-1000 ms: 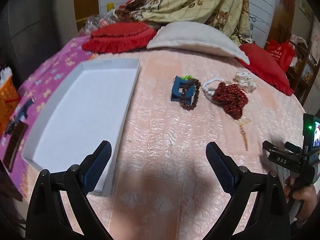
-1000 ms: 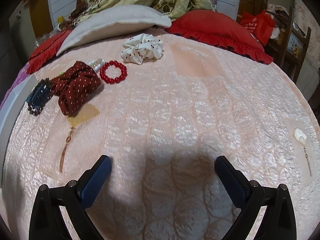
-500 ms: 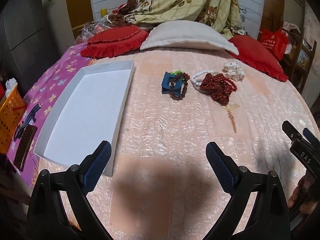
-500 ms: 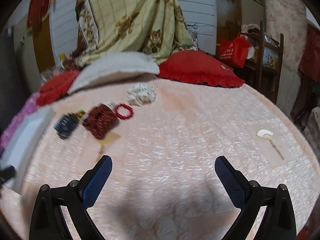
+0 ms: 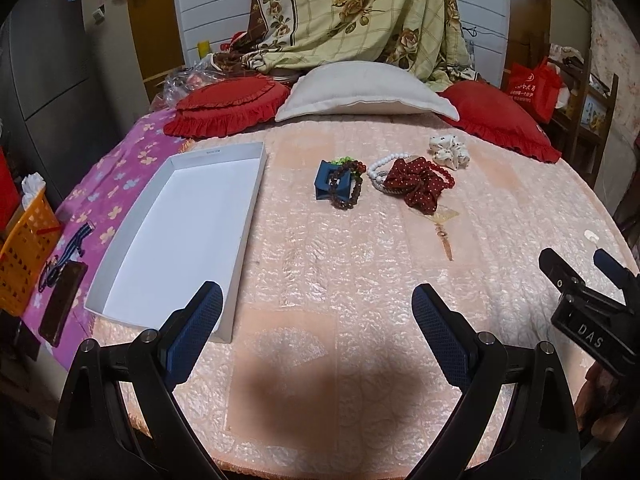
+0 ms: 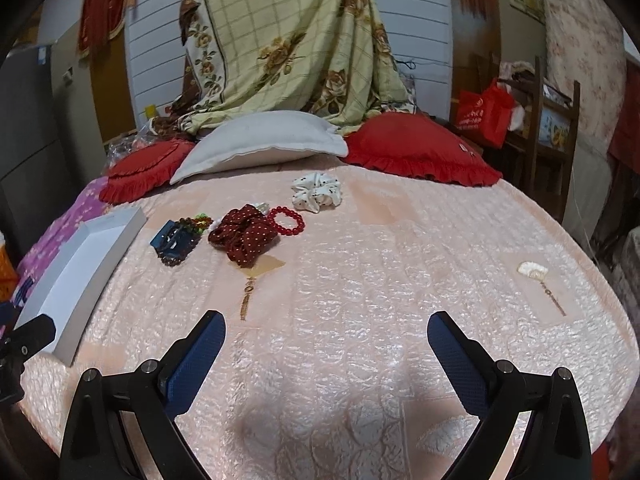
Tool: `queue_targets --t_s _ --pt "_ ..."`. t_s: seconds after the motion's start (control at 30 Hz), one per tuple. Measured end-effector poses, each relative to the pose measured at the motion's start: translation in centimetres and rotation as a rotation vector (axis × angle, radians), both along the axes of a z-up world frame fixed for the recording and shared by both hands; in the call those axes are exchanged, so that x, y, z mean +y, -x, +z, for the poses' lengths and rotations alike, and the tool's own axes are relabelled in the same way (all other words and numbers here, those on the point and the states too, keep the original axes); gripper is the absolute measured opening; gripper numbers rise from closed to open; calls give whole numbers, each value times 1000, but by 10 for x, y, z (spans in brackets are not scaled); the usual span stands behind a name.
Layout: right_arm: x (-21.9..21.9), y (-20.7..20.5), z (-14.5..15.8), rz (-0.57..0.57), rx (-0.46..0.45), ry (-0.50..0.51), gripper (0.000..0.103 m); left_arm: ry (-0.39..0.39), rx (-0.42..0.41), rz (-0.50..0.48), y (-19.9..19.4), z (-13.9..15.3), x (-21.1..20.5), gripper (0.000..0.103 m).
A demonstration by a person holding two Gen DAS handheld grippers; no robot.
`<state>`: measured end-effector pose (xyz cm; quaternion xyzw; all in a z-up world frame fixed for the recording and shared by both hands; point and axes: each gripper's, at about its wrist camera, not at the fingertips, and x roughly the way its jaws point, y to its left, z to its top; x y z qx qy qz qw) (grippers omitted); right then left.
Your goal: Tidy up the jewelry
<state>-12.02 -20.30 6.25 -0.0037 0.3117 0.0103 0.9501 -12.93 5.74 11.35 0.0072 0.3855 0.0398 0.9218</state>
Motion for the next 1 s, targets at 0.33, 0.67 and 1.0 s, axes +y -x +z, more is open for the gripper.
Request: queue_targets --t_s 0.33,0.67,1.0 --pt "8 -2 -10 19 22 37 101 -9 32 -23 -4 -11 -6 96" --pt "11 -17 -26 41 88 31 101 6 92 -30 -21 -29 -3 96" --pt "14 -59 -36 16 182 104 97 41 120 10 -40 -40 16 96"
